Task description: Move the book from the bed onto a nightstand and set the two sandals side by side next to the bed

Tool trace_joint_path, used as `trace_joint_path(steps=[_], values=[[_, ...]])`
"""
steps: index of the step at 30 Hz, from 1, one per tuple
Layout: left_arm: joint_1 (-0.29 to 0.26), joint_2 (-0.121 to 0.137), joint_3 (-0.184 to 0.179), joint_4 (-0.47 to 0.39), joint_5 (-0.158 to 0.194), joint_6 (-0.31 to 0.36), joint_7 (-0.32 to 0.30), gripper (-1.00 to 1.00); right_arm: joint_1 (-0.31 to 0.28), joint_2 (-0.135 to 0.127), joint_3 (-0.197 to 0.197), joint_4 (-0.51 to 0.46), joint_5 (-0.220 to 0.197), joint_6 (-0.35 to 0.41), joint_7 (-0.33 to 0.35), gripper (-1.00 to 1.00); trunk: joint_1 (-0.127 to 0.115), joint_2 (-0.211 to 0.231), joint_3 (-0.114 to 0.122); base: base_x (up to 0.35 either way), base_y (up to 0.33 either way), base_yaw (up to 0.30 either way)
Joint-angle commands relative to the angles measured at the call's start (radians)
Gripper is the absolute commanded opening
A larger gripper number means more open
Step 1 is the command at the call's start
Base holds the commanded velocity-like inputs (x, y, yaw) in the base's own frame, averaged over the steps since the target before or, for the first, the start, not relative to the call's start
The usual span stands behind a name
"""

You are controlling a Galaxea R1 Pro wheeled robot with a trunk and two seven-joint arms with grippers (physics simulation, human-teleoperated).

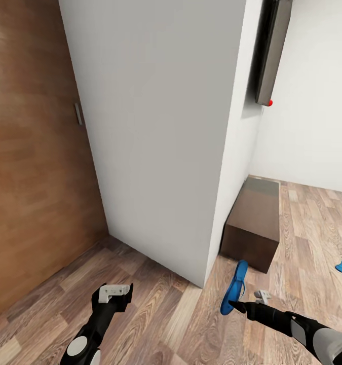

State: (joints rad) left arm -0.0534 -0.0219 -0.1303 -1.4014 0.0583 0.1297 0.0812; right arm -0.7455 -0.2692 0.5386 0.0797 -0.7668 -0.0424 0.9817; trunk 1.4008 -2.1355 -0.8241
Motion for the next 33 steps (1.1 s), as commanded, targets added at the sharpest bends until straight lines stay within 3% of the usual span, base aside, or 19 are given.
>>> trace_joint_path(steps=[1,10,14,18,21,25,29,33], values=[[0.000,0.000,-0.002,-0.002,0.006,0.005,0.006,1.00,-0.002,0.001,0.006,0.003,-0.008,-0.004,0.005,-1.00,0.000,0.000,-0.001,0.000,0.000,-0.271],[0.000,-0.002,-0.001,0.047,0.008,0.004,0.005,1.00,0.004,0.001,0.006,0.004,-0.012,-0.022,-0.002,-1.00,0.000,0.000,-0.001,0.000,0.000,-0.208],[-0.001,-0.022,0.001,0.119,0.007,-0.001,0.005,1.00,0.051,0.002,0.006,0.005,-0.015,-0.052,-0.015,-1.00,0.000,0.000,-0.001,0.000,0.000,-0.025],[-0.001,-0.025,0.004,0.167,0.008,-0.029,0.005,1.00,0.072,0.002,0.006,0.005,-0.015,-0.097,-0.108,-1.00,0.000,0.000,-0.001,0.000,0.000,-0.003],[-0.001,-0.023,0.007,0.228,0.009,-0.038,0.005,1.00,0.120,0.002,0.006,0.004,-0.015,-0.106,-0.154,-1.00,0.000,0.000,-0.001,0.000,0.000,0.000],[-0.001,-0.022,0.009,0.298,0.009,-0.045,0.005,1.00,0.140,0.002,0.006,0.003,-0.016,-0.108,-0.164,-1.00,0.000,0.000,-0.001,0.000,0.000,0.000],[-0.001,-0.021,0.010,0.414,0.010,-0.105,0.005,1.00,0.145,0.001,0.005,0.003,-0.017,-0.100,-0.163,-1.00,0.000,0.000,-0.001,0.000,0.000,0.000],[-0.001,-0.022,0.008,0.457,0.009,-0.117,0.004,1.00,0.146,0.001,0.005,0.003,-0.017,-0.092,-0.158,-1.00,0.000,0.000,-0.001,0.000,0.000,0.000]])
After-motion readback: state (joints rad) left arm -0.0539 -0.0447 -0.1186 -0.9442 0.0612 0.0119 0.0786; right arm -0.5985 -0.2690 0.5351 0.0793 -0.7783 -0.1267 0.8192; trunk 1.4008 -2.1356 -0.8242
